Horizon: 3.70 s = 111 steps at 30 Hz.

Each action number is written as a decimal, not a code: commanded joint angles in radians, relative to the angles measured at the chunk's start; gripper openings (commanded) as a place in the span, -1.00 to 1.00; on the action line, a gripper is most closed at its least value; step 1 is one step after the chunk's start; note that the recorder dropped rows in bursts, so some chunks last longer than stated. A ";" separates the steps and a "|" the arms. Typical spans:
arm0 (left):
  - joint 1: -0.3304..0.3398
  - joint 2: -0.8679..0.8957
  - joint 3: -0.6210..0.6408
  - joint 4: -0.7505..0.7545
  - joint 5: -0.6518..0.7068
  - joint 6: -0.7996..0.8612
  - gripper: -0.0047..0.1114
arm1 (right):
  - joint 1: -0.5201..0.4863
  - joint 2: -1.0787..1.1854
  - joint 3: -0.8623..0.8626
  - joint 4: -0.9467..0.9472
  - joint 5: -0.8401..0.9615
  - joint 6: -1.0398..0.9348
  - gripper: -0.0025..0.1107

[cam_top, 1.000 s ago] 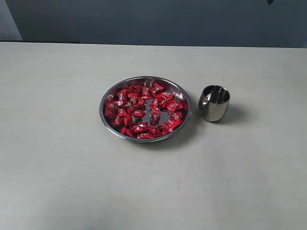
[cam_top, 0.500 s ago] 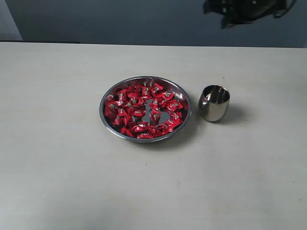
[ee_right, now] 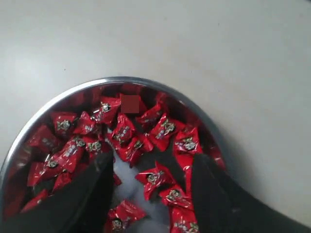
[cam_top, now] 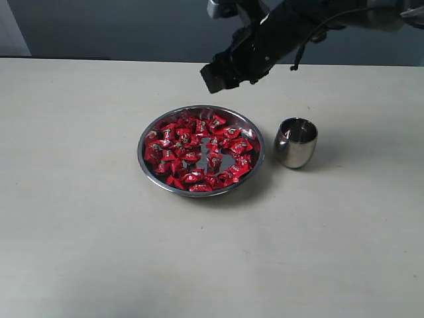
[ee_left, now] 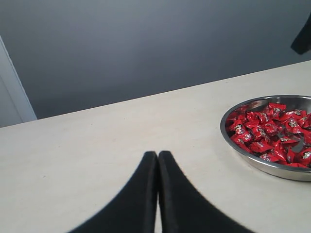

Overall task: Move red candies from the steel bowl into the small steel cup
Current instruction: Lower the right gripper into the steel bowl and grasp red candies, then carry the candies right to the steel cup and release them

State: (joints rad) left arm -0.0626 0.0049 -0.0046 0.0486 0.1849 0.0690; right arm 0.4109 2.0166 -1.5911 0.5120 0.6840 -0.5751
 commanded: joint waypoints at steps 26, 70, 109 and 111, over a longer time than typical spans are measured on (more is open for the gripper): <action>0.001 -0.005 0.005 -0.002 -0.005 -0.002 -0.89 | 0.074 0.178 0.001 -0.092 0.054 0.003 -0.16; 0.001 -0.005 0.005 -0.002 -0.005 -0.002 -0.89 | 0.059 -0.052 0.001 -0.493 0.211 0.302 -0.97; 0.001 -0.005 0.005 -0.002 -0.003 -0.002 -0.89 | -0.177 -0.068 0.001 -0.360 0.426 0.211 -0.30; 0.001 -0.005 0.005 -0.002 -0.003 -0.002 -0.89 | -0.177 -0.068 0.001 -0.360 0.422 0.211 -0.30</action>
State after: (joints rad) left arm -0.0626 0.0049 -0.0046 0.0486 0.1849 0.0690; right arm 0.2390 1.9564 -1.5911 0.1611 1.1126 -0.3586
